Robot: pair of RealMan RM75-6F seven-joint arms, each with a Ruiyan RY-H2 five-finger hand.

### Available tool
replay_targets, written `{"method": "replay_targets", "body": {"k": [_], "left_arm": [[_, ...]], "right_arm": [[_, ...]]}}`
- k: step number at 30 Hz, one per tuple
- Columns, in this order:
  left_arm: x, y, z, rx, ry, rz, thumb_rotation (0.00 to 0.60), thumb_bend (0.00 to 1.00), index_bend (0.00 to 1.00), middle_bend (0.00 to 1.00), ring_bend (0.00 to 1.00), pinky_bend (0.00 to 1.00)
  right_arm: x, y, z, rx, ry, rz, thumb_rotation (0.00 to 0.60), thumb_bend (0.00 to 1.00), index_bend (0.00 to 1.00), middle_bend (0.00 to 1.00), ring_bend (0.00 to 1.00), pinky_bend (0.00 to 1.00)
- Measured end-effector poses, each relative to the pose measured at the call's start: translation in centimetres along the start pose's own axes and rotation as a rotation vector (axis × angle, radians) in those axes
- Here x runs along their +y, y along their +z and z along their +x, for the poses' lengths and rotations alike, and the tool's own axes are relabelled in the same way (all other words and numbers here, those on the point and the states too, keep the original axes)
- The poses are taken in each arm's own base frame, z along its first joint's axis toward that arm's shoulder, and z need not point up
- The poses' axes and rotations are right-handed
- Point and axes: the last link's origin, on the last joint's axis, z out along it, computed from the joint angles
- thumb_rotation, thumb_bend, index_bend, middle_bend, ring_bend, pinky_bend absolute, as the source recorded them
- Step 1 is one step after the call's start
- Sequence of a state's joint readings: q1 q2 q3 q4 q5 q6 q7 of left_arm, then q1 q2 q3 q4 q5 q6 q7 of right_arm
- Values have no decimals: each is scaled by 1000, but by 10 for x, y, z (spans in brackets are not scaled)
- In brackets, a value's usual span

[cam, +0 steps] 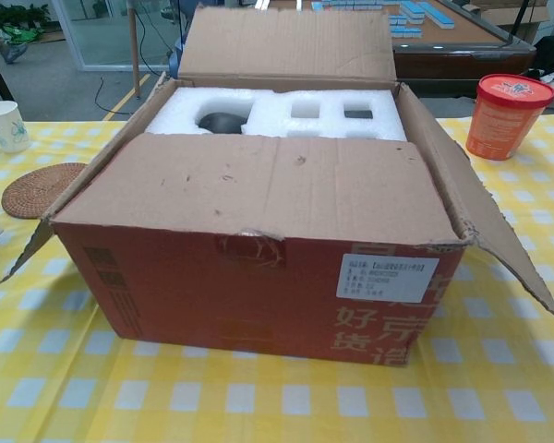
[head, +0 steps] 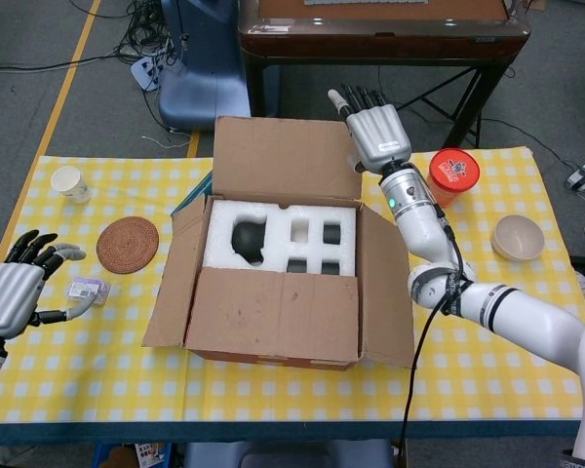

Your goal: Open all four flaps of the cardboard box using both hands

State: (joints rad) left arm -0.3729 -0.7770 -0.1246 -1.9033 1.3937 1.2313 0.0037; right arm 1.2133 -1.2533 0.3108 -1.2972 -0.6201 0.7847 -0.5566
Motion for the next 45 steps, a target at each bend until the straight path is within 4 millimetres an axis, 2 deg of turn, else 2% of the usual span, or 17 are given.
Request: {"method": "replay_targets", "body": {"k": [4,9,13,19,23,27,29,33,45], "left_arm": [[3,1,2,13,-5,-18,214,232,359,252,114,0],[7,5,3,16,-6,-50,243,232,362,252,115,0],[10,9,1,11,-7,-65,242,232,364,252,115,0],[12,13,-2,4,-4,-66,241,232,367,252,116,0],[11,14,-3,6,5,-53,241,232,367,252,116,0],[7,13,-4,9,-2,-36,242,232,368,252,116,0],[5,12,-5,9,-8,-30,241,232,368,252,115,0],[2,10,-7,6,-15,-19,243,232,368,252,115,0],[-5,5,-13,-7,-25,3,241,232,371,252,114,0]], "right_arm": [[1,-17,-3,-10,20,30,600,228,0,0,0,90],[12,-53,-11,-24,18,75,600,228,0,0,0,90],[23,-83,-20,-45,31,96,600,235,0,15,0,90],[28,-122,-32,-84,87,158,600,347,0,94,30,90],[20,-143,-38,-115,126,228,600,542,0,166,85,90],[9,-165,-46,-169,160,297,600,570,16,201,100,90],[5,-174,-52,-215,178,320,600,570,58,210,100,90],[0,-185,-62,-294,203,338,600,584,169,213,100,90],[-9,-184,-74,-363,256,340,600,651,210,213,100,90]]}}
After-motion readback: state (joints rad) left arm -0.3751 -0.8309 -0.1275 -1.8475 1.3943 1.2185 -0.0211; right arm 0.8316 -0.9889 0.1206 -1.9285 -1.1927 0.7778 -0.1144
